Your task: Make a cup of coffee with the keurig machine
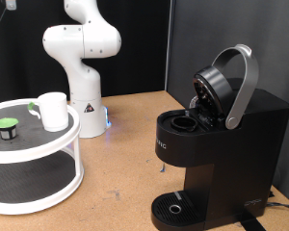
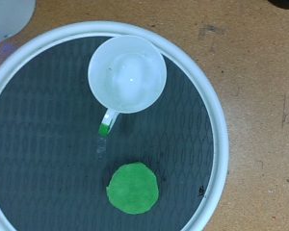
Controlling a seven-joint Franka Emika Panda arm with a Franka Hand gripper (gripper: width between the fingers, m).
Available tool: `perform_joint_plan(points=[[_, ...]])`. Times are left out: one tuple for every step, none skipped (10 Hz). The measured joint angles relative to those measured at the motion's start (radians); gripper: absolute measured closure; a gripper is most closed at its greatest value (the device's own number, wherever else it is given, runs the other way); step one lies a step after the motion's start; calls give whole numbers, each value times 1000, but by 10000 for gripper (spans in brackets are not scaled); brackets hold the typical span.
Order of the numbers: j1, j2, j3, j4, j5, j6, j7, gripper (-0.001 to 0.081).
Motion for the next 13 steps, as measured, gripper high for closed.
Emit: perform_joint_plan(points=[[0, -13, -1, -19, 4, 14, 5, 1], [0, -23, -3, -31, 11, 15, 5, 1], [0, -30, -5, -40, 17, 15, 4, 1], [0, -33, -6, -46, 21, 8, -1, 1], [0, -33, -7, -45, 21, -14, -16, 1], [0, -34, -11, -36, 19, -41, -35, 1], [0, -34, -13, -33, 17, -49, -43, 1], [0, -34, -14, -31, 15, -50, -44, 1], [0, -34, -17, -29, 15, -50, -44, 1], [0, -34, -20, -28, 14, -50, -46, 1], [0, -34, -21, -28, 8, -50, -46, 1], [0, -34, -20, -28, 4, -50, -46, 1], [0, -34, -20, -29, 4, -50, -46, 1]])
